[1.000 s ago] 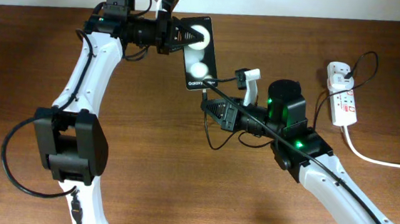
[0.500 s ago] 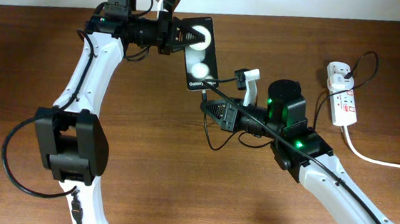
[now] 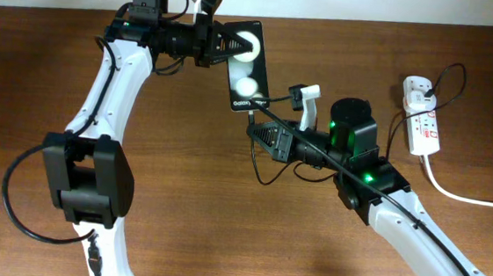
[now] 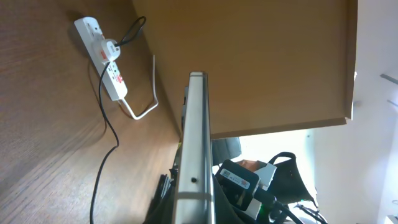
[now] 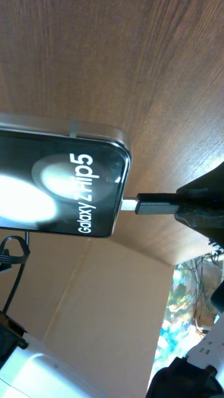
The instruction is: Plug charger to phone and switch on socket
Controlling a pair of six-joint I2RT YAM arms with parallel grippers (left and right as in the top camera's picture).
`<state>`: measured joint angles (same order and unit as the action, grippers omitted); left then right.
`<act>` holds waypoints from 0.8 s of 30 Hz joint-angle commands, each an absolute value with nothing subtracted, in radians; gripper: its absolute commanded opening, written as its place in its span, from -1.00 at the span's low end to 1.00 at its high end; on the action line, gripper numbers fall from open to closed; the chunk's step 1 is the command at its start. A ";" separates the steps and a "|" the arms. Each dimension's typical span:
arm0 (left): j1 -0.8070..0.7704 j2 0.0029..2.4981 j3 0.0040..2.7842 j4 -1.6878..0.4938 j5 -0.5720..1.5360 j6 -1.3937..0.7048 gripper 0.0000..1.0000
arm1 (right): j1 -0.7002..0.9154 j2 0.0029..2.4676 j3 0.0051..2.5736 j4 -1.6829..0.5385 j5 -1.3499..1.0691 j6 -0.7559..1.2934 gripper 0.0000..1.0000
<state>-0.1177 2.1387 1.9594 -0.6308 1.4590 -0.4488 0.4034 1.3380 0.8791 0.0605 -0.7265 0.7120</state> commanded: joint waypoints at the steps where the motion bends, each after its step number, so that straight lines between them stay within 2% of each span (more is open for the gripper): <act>1: -0.126 2.106 1.961 -0.628 1.496 -0.431 -1.00 | 0.397 1.338 0.873 0.067 -0.721 0.715 -0.92; 24: -0.126 2.106 1.961 -0.628 1.496 -0.431 -1.00 | 0.397 1.338 0.873 0.068 -0.667 0.685 -0.92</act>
